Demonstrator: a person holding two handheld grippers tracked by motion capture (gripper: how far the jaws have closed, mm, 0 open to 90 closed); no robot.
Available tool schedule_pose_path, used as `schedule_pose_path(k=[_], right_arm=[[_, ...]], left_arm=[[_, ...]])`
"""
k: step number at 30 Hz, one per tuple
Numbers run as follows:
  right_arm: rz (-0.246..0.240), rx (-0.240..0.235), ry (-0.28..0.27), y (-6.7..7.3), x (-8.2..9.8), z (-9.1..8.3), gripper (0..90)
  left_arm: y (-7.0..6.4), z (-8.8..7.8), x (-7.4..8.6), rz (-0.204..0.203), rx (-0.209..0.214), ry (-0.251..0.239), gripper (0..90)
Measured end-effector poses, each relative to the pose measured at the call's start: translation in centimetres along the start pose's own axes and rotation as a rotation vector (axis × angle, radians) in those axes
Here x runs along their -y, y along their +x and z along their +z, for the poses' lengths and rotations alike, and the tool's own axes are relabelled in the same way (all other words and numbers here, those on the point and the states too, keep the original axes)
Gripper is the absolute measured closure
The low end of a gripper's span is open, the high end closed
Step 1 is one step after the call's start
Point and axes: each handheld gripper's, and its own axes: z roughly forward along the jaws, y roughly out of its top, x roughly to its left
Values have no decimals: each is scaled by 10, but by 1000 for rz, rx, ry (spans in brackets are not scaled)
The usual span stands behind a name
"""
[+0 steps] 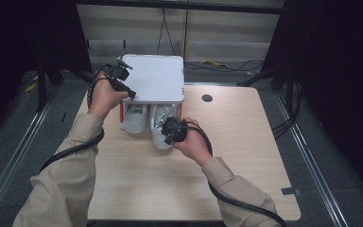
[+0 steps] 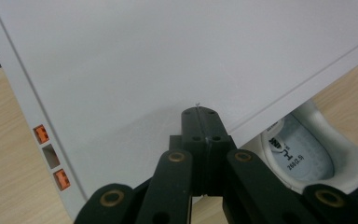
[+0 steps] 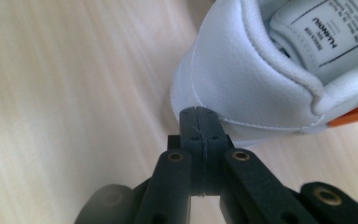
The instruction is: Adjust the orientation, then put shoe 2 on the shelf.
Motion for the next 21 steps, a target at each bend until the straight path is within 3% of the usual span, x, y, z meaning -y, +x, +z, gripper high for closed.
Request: schedule_pose_path(k=[7, 12, 16, 21], right_arm=[[13, 73, -33, -19, -14, 14, 900], [62, 56, -77, -30, -21, 26, 900], [51, 49, -82, -31, -27, 31, 900], [43, 73, -81, -30, -31, 34, 900]], left_arm=[[1, 0, 1, -2, 10, -6, 900], [2, 0, 3, -5, 14, -22, 900], [2, 0, 4, 1, 13, -29, 900], [2, 0, 5, -8, 9, -39, 900]])
